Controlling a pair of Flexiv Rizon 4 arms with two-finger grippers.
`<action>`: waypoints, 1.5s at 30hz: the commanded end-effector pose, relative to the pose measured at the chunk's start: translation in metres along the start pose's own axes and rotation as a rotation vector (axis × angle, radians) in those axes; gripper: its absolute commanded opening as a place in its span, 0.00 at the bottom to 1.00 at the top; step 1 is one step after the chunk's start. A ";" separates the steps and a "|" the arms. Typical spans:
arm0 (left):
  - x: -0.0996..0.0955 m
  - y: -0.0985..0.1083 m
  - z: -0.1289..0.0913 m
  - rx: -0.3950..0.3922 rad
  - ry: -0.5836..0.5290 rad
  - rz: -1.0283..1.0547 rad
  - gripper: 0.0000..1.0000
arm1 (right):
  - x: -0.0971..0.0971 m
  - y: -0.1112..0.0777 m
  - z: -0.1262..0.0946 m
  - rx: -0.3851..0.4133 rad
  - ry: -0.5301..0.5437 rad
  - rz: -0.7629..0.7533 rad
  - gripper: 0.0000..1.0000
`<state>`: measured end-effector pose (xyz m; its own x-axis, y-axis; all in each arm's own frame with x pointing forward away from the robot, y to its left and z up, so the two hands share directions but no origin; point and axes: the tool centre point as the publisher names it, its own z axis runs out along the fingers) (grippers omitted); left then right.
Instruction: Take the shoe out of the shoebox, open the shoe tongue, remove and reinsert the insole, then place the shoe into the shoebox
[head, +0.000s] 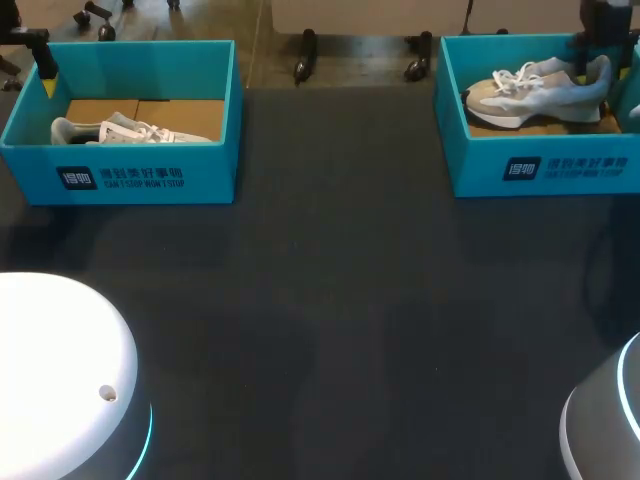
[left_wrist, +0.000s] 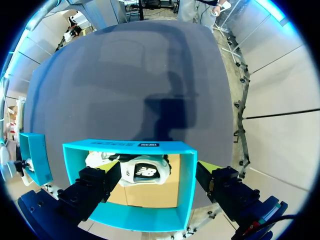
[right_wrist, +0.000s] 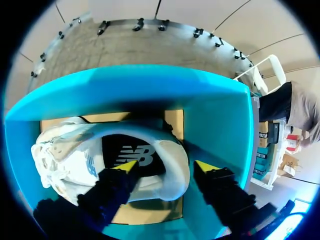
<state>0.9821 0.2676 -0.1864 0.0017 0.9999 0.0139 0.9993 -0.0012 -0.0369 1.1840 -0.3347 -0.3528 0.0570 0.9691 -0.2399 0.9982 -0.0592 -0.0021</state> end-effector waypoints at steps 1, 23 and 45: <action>0.000 0.000 -0.001 0.001 0.003 0.001 1.00 | 0.000 0.009 0.002 0.082 -0.003 -0.001 1.00; 0.000 0.000 -0.001 0.001 0.003 0.001 1.00 | 0.002 0.012 0.027 0.128 0.037 -0.005 1.00; 0.000 0.000 -0.001 0.001 0.003 0.001 1.00 | 0.007 0.013 0.040 0.164 0.076 -0.035 0.84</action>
<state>0.9821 0.2676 -0.1863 0.0017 0.9999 0.0140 0.9993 -0.0012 -0.0369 1.1858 -0.3338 -0.3867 0.0305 0.9856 -0.1662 0.9992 -0.0259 0.0295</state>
